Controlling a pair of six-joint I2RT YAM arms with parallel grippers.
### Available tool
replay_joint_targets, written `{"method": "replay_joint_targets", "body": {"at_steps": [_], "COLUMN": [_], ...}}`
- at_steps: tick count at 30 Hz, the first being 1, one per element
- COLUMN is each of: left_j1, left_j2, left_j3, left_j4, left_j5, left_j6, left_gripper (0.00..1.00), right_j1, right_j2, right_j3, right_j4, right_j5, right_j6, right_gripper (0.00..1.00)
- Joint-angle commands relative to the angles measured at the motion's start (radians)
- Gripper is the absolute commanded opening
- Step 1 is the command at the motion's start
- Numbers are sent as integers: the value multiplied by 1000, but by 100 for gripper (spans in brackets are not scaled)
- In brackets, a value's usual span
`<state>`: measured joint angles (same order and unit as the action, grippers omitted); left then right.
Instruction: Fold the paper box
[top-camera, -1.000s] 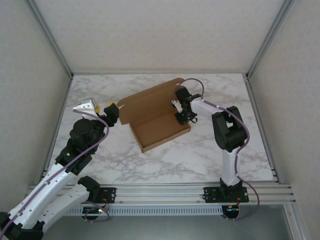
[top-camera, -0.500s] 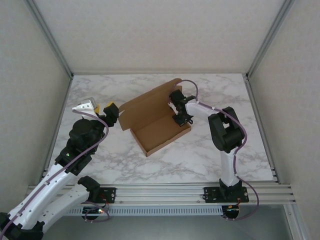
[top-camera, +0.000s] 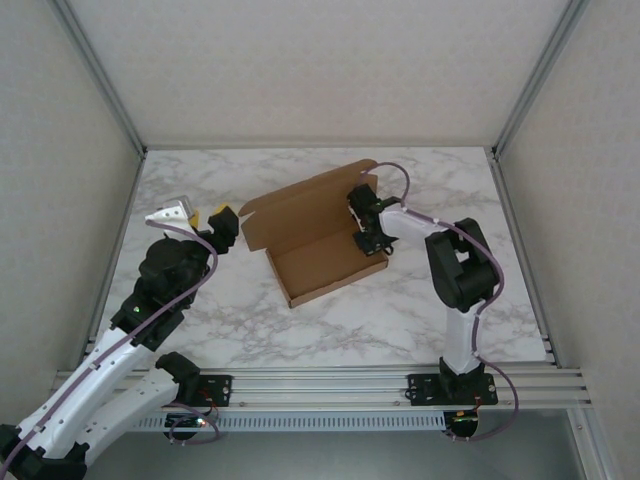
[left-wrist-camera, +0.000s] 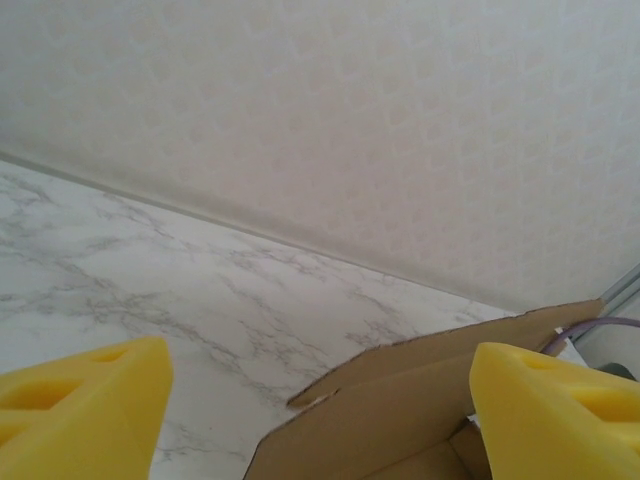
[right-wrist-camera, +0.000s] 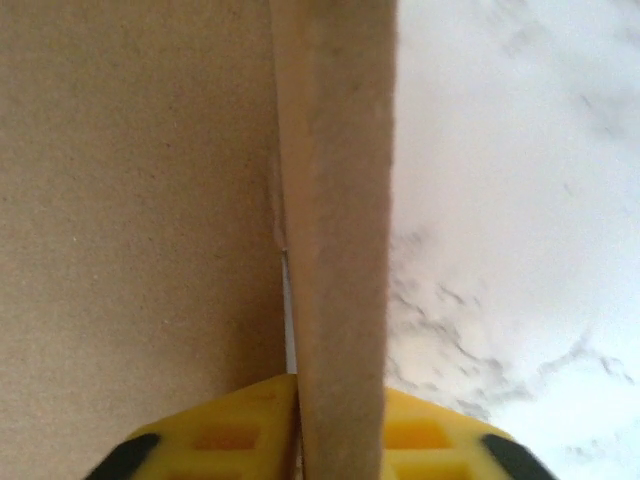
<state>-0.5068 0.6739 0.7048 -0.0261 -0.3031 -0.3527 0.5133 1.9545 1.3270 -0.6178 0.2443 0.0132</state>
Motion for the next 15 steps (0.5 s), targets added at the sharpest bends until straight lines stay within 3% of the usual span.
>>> {"method": "replay_joint_targets", "body": {"at_steps": [1, 5, 9, 12, 15], "left_j1": [11, 12, 10, 11, 11], "left_j2": [-10, 8, 26, 33, 42], "left_j3": [-20, -35, -36, -27, -28], "left_j4": [31, 47, 61, 79, 122], "left_j5": [50, 66, 119, 132, 117], "left_j6": [-20, -35, -5, 22, 73], "left_gripper": [80, 81, 85, 85, 84], "right_j1": [-5, -10, -36, -62, -89], "right_j2": [-72, -206, -402, -550, -645], "right_j3": [-60, -172, -233, -282, -328], "right_j4": [-18, 51, 145, 259, 394], "right_j5": [-60, -135, -222, -239, -178], "right_j6": [119, 151, 142, 146, 146], "right_gripper": [26, 59, 67, 82, 81]}}
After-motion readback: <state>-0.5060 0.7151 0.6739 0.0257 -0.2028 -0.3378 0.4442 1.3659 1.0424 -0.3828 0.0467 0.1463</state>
